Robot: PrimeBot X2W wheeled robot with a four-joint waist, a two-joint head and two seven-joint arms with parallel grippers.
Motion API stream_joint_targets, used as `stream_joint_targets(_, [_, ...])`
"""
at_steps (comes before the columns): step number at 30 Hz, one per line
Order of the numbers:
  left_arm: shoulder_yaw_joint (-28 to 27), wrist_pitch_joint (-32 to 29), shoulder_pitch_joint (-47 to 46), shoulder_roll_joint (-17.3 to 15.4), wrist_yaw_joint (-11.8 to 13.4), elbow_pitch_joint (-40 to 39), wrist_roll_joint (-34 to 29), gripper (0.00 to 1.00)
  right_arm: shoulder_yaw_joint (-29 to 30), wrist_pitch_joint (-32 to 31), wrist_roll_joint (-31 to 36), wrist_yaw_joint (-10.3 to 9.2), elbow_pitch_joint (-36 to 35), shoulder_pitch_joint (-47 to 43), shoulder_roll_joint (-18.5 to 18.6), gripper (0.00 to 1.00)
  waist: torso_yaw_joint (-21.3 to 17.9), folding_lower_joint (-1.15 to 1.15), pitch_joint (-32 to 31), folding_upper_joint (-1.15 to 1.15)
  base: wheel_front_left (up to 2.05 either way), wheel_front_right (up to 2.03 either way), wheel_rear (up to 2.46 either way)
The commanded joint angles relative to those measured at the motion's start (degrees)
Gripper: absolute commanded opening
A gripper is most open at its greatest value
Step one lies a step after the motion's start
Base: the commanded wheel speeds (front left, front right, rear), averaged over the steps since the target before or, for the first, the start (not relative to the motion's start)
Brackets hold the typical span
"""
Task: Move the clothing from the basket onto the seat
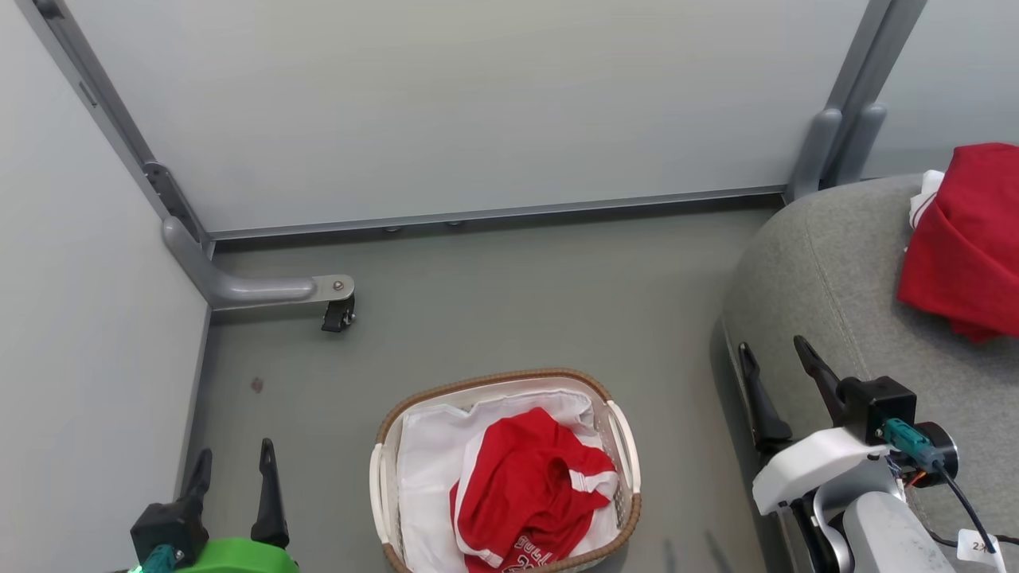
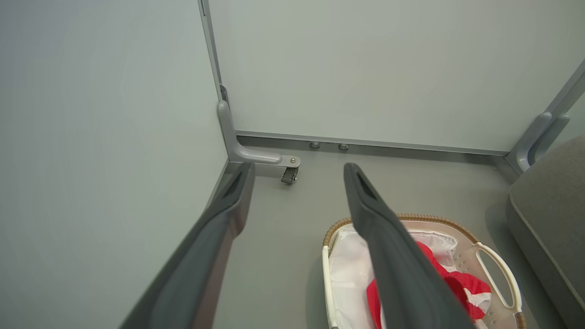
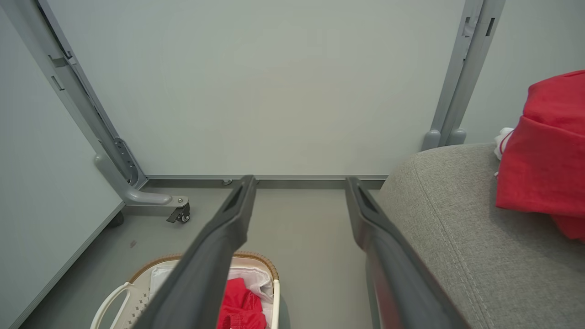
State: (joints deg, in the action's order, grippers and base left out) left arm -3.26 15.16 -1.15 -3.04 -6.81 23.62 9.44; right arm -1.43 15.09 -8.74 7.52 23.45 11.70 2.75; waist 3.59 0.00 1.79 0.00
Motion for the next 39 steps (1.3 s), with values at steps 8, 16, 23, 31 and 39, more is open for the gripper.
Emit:
stream_joint_targets(8, [2.16, -0.01, -0.67, 0.10, -0.55, 1.41, 2.97, 1.00, -0.64, 0.11, -0.49, -0.06, -0.45, 0.81, 0.29, 1.00, -0.28, 0.00, 2.05, 0.00, 0.00, 0.00, 0.00])
stream_joint_targets(16, [7.06, 0.00, -7.02, 0.09, -0.74, 2.44, 5.80, 1.00, -0.27, 0.11, 0.07, -0.06, -2.88, 5.40, 0.26, 1.00, -2.14, 0.00, 10.09, 0.00, 0.00, 0.00, 0.00])
stream_joint_targets(23, [13.90, -0.01, -15.06, -1.04, -0.72, 5.19, 8.78, 1.00, -0.76, 0.11, -0.14, -0.06, -5.57, 10.44, 0.27, 1.00, -4.23, 0.00, 18.69, 0.00, 0.00, 0.00, 0.00])
stream_joint_targets(31, [20.79, 0.00, -23.56, -3.64, -0.72, 9.04, 12.07, 1.00, -1.91, 0.11, -0.56, -0.06, -9.62, 15.60, 0.25, 1.00, -7.61, 0.00, 27.51, 0.00, 0.00, 0.00, 0.00])
stream_joint_targets(39, [29.01, 0.00, -31.95, -7.48, -0.73, 14.47, 15.73, 1.00, -4.05, 0.11, -2.56, -0.06, -13.77, 19.32, 0.24, 1.00, -10.85, 0.00, 35.49, 0.00, 0.00, 0.00, 0.00])
